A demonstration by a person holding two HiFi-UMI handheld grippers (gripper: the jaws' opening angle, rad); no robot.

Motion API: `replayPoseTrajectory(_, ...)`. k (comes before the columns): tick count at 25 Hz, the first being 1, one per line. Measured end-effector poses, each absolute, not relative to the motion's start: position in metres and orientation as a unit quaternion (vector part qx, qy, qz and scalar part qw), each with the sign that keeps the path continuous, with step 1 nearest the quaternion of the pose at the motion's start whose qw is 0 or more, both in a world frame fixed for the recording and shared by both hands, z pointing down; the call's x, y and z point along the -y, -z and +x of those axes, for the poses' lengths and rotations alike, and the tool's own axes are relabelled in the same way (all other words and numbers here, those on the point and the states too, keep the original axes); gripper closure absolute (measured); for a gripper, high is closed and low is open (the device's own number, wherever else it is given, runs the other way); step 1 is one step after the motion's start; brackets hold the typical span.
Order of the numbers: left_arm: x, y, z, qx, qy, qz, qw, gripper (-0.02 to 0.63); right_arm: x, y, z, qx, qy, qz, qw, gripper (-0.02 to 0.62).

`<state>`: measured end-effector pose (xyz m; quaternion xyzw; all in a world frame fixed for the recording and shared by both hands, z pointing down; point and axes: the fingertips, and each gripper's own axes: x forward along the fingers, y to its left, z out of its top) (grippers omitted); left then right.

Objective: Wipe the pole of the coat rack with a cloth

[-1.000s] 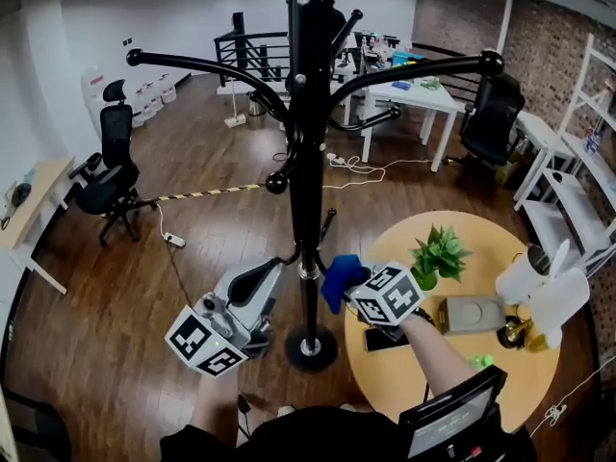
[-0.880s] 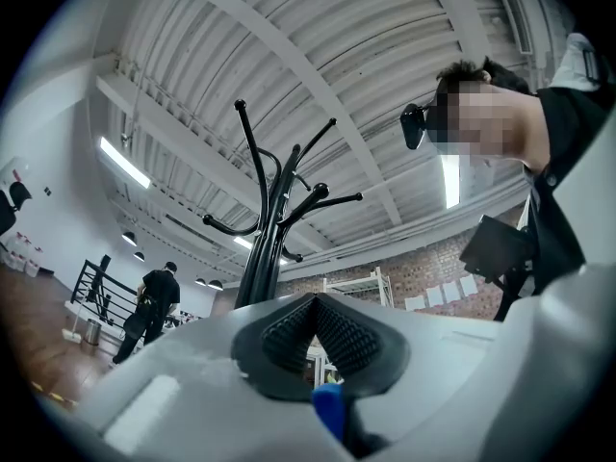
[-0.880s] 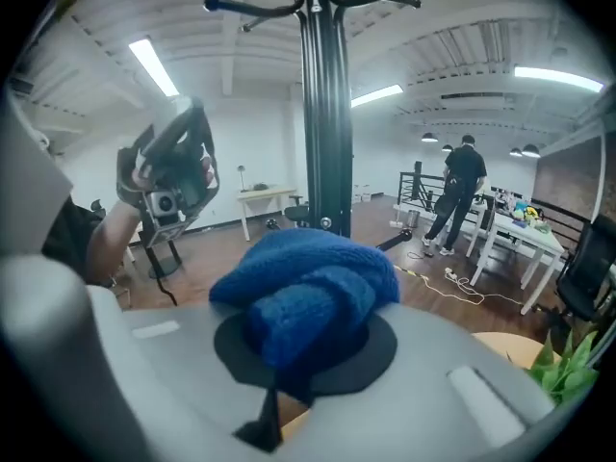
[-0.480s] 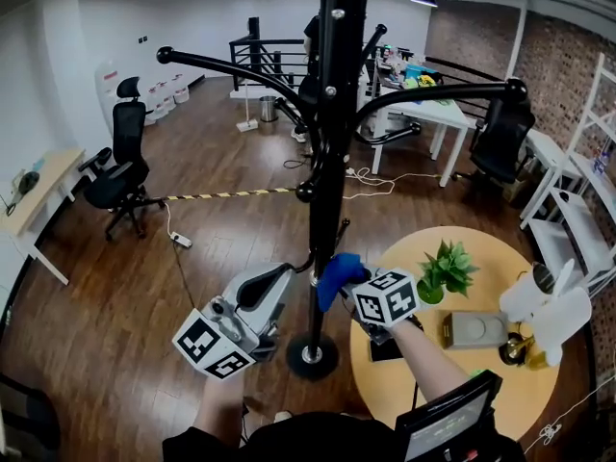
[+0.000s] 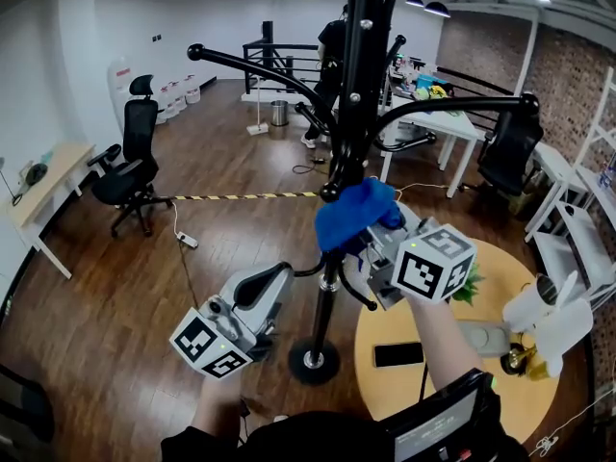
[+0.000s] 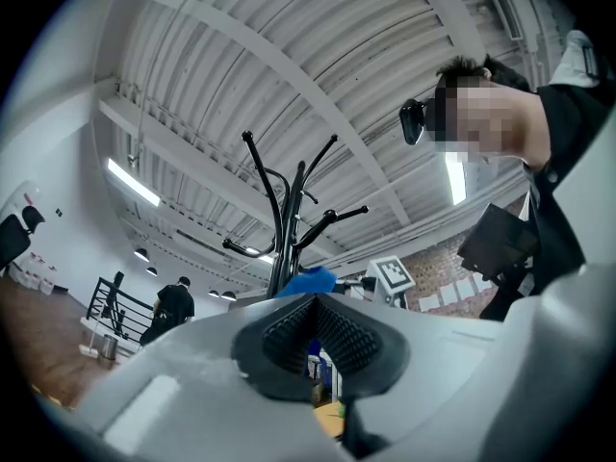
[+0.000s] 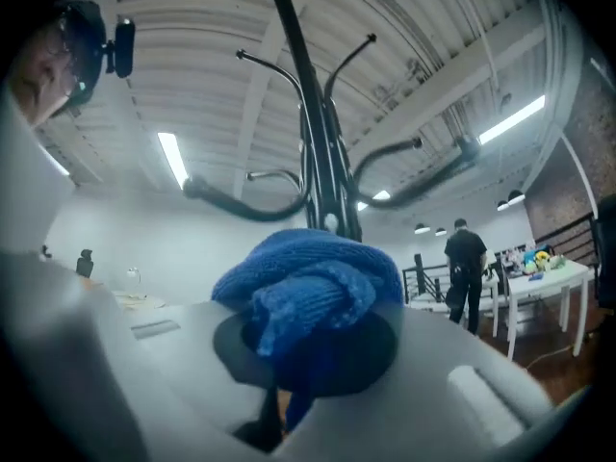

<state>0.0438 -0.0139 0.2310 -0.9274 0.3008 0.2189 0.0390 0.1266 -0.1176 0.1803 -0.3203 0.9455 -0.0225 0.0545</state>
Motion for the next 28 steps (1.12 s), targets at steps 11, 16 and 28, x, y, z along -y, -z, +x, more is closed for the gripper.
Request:
replayPoseTrajectory(11, 0.007, -0.217, 0.026, -0.305, -0.228, -0.922, 0.061, 0.614, 0.052, -0.012, 0.2, -0.895, -0.121, -0.369, 0.219, 0.572)
replayPoseTrajectory(16, 0.009, -0.212, 0.031, -0.292, -0.23, -0.926, 0.065, 0.614, -0.005, 0.025, 0.233, -0.867, -0.174, -0.365, 0.29, 0.572)
replayPoseTrajectory(28, 0.002, -0.22, 0.026, -0.284, -0.236, -0.928, 0.05, 0.614, 0.091, -0.057, 0.165, -0.895, -0.119, -0.401, 0.156, 0.572)
